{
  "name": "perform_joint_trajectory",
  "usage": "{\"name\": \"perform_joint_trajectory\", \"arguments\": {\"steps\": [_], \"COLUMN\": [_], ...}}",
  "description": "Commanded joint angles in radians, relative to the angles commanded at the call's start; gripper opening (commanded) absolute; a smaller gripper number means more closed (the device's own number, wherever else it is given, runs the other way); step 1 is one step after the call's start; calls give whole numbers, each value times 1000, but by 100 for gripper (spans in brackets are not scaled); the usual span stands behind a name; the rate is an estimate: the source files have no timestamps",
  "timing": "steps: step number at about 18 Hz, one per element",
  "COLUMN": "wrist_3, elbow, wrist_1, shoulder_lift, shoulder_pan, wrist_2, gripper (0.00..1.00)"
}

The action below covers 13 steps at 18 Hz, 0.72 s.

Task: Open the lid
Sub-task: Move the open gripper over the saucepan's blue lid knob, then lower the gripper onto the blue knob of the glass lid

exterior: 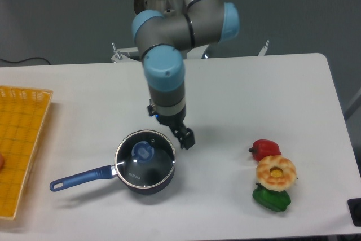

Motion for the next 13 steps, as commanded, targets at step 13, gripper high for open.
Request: {"name": "perform_joint_trajectory", "arguments": {"steps": [13], "wrist_3": [-61], "elbow": [5], "wrist_1": [-11], "shoulder_lift": [-17], "shoulder_pan": [-80], "wrist_2": [3], "gripper": [100]}}
